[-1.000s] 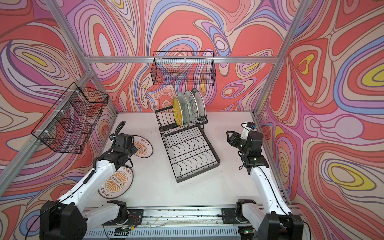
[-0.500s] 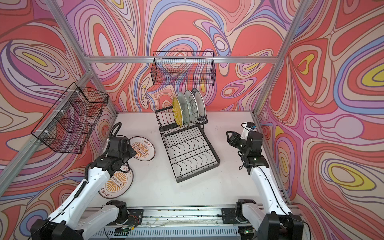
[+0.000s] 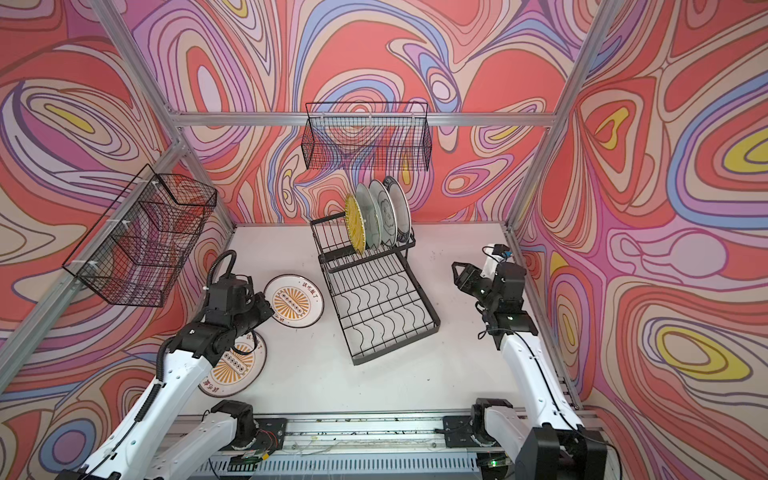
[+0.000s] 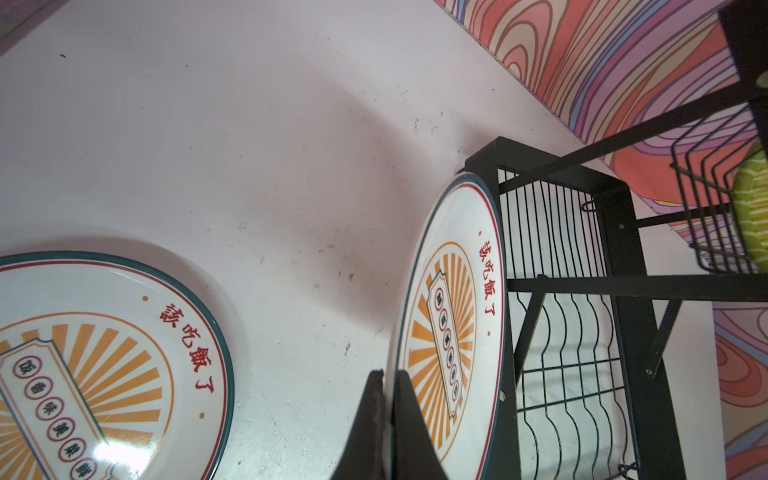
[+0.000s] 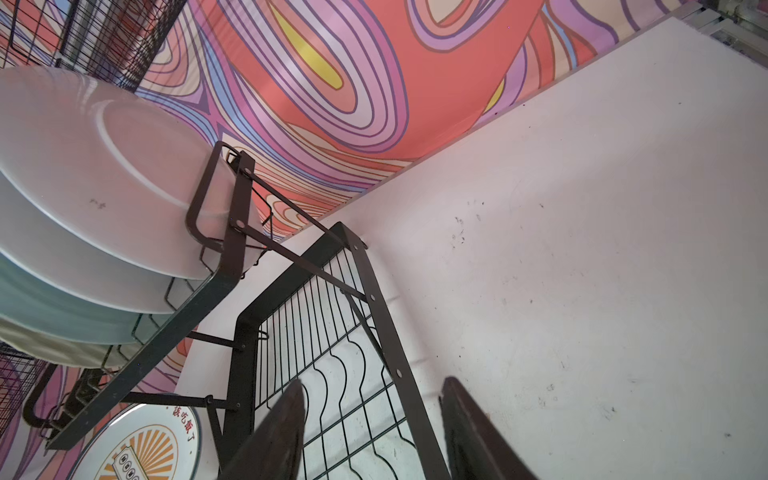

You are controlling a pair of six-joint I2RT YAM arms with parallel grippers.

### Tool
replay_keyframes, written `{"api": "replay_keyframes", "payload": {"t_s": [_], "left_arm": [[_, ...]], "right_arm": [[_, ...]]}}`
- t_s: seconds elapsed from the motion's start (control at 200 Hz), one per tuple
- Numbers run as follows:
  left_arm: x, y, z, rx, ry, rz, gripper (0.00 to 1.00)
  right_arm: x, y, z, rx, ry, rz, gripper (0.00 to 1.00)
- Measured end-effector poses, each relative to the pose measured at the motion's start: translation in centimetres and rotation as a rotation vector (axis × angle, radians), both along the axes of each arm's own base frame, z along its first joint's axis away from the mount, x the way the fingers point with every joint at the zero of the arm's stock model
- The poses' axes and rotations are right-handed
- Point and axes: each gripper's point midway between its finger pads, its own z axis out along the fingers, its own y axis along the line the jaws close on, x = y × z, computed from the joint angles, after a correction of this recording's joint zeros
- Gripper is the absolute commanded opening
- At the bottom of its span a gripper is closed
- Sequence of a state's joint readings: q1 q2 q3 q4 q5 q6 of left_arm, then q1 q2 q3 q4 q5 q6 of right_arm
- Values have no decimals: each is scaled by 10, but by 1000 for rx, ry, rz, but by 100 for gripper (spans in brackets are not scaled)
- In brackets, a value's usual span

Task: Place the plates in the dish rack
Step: 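Lift the upright sunburst plate with the left gripper toward the rack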

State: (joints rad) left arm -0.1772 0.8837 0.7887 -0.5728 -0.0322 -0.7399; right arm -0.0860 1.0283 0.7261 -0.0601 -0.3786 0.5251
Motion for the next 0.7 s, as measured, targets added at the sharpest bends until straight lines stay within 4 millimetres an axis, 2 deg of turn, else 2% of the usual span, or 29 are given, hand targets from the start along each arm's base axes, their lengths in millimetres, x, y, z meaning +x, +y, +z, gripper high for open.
{"api": "replay_keyframes", "payload": {"t_s": [0.346, 0.701], "left_arm": [[-14, -16, 10, -75, -25, -77, 0], [-24, -37, 6, -157, 0, -180, 0]], "right_arm": [[0, 1, 0, 12, 3, 1, 54], [-1, 2, 0, 19, 5, 7, 54]]}}
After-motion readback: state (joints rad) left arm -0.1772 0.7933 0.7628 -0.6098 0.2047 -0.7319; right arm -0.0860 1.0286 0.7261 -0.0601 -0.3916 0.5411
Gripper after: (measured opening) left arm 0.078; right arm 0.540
